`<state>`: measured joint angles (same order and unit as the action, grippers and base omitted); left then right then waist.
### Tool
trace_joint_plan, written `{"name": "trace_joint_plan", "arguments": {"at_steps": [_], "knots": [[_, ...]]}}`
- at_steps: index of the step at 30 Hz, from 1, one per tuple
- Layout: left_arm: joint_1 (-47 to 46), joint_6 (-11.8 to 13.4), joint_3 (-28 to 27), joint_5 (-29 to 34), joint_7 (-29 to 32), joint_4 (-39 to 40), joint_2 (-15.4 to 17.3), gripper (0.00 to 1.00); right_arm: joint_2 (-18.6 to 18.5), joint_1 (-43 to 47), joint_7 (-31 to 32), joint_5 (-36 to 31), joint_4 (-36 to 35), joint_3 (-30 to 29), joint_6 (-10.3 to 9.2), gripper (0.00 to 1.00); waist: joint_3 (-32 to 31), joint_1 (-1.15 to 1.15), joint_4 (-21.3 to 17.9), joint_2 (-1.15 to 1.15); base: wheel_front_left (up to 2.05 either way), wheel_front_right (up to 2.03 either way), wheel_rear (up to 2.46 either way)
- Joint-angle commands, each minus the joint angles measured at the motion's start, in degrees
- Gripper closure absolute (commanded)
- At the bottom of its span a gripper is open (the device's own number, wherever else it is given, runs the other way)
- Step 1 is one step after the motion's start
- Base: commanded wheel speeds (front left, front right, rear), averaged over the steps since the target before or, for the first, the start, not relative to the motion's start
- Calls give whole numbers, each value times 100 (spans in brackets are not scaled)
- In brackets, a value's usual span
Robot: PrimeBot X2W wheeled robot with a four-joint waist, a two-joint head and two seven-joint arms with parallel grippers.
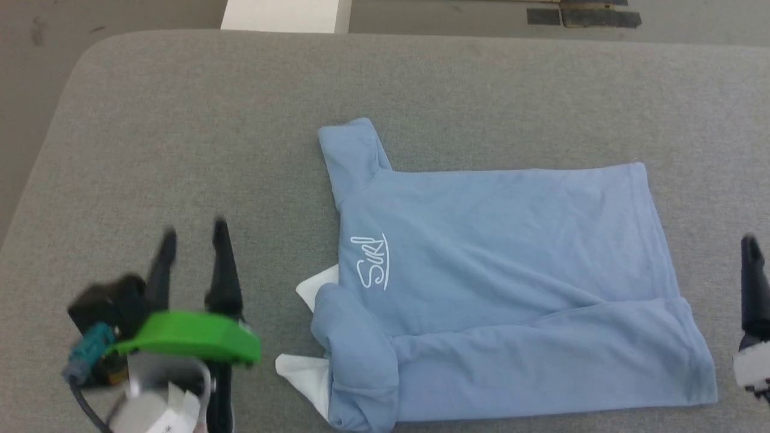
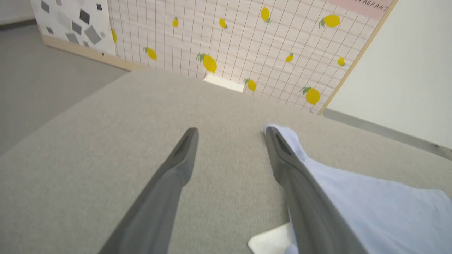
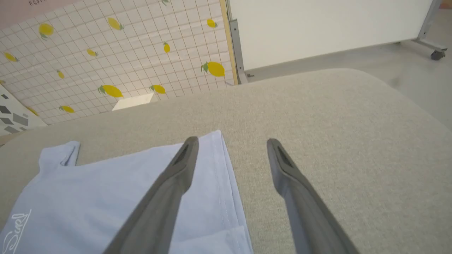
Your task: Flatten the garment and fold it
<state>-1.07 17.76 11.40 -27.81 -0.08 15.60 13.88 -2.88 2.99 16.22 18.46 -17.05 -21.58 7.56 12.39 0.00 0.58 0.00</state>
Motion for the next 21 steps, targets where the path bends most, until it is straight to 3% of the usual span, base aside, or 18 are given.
{"name": "trace_joint_plan", "arguments": {"at_steps": [1,5,8,21], "knots": [[-339,-17,29,199,-172,29,33,0,0,-123,-234,-115,-78,86,-8,0,135,0,3,0,0,0,0],[-1236,-98,289,727,-582,-174,-13,0,0,-291,-768,-276,-203,307,-8,0,375,0,-21,0,0,0,0],[-1966,-196,539,977,-551,-702,-87,0,0,-377,-946,-348,-237,411,-8,0,618,0,-62,0,0,0,0],[-4262,-555,870,830,921,-3422,-392,0,0,-645,-972,-574,-287,511,-8,0,1435,0,-370,0,0,0,0]]}}
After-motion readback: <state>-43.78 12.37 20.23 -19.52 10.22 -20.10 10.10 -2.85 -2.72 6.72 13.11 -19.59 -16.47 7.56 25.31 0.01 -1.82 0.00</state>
